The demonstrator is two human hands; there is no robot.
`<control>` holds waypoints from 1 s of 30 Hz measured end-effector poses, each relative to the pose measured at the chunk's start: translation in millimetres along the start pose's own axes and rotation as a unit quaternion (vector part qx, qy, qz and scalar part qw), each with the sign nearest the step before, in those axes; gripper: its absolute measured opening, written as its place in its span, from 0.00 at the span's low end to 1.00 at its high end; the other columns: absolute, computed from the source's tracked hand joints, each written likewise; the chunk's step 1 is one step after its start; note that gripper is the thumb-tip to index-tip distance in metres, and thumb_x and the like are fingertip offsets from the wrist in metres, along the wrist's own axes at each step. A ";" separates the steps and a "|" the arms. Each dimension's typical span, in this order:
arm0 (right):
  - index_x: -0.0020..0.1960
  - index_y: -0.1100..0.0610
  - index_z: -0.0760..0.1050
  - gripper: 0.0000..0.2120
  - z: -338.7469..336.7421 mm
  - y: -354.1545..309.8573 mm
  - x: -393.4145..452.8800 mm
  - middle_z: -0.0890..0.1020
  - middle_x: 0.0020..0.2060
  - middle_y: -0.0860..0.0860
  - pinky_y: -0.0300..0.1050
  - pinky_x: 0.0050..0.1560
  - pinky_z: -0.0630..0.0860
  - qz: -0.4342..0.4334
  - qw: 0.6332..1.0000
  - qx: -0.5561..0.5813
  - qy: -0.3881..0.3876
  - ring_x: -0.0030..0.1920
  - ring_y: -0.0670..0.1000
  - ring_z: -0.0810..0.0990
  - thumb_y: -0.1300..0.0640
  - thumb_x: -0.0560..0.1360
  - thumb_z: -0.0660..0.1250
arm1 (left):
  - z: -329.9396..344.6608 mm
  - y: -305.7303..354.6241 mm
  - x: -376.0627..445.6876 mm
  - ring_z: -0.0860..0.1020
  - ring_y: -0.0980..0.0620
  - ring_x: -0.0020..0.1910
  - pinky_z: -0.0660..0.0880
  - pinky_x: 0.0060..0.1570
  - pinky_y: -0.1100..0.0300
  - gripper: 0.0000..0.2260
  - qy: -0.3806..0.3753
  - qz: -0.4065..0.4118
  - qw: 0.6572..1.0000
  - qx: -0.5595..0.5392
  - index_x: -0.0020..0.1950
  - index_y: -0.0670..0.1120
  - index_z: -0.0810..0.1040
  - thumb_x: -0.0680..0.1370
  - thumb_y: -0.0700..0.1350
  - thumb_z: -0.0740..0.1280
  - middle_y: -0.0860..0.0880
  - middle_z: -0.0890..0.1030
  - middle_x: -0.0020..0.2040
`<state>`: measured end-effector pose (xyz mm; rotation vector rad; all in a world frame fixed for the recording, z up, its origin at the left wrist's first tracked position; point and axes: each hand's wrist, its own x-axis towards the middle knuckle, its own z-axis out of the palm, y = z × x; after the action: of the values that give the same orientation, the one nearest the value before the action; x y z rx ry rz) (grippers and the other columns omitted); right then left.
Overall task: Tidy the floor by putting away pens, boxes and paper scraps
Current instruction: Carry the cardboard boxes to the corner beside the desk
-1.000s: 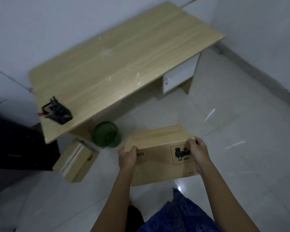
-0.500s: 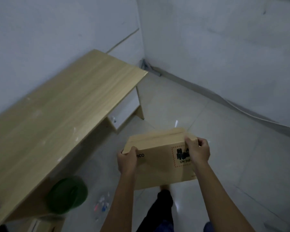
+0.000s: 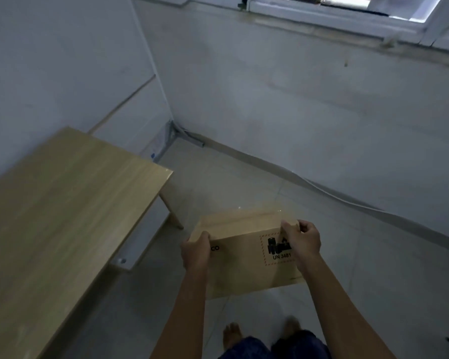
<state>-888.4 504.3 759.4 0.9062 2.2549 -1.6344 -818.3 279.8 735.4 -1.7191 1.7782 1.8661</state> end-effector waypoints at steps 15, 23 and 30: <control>0.61 0.55 0.77 0.21 52.6 -158.9 248.5 0.80 0.53 0.51 0.48 0.52 0.76 0.014 0.993 -0.009 -0.113 0.51 0.52 0.79 0.51 0.70 0.76 | 179.4 160.5 77.4 0.78 0.38 0.63 0.78 0.63 0.40 0.29 0.068 -0.024 0.997 -0.024 0.72 0.41 0.71 0.72 0.48 0.70 0.40 0.78 0.66; 0.68 0.56 0.74 0.27 153.4 -238.4 332.2 0.81 0.58 0.52 0.49 0.54 0.79 0.007 0.977 -0.020 -0.211 0.52 0.52 0.81 0.53 0.71 0.76 | 200.4 237.6 141.0 0.80 0.40 0.59 0.79 0.61 0.43 0.27 0.157 -0.059 0.984 -0.060 0.67 0.41 0.74 0.72 0.50 0.74 0.42 0.81 0.60; 0.67 0.55 0.76 0.23 265.5 -305.4 380.4 0.82 0.58 0.55 0.56 0.57 0.81 -0.016 0.961 -0.077 -0.264 0.54 0.56 0.82 0.58 0.72 0.72 | 192.9 323.9 259.6 0.79 0.42 0.54 0.80 0.60 0.43 0.30 0.136 -0.040 0.983 -0.118 0.72 0.41 0.70 0.72 0.42 0.77 0.45 0.79 0.53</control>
<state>-1415.5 336.2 711.1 0.3388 1.9861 -1.4667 -1256.7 148.8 718.7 -2.1885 1.5896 1.9559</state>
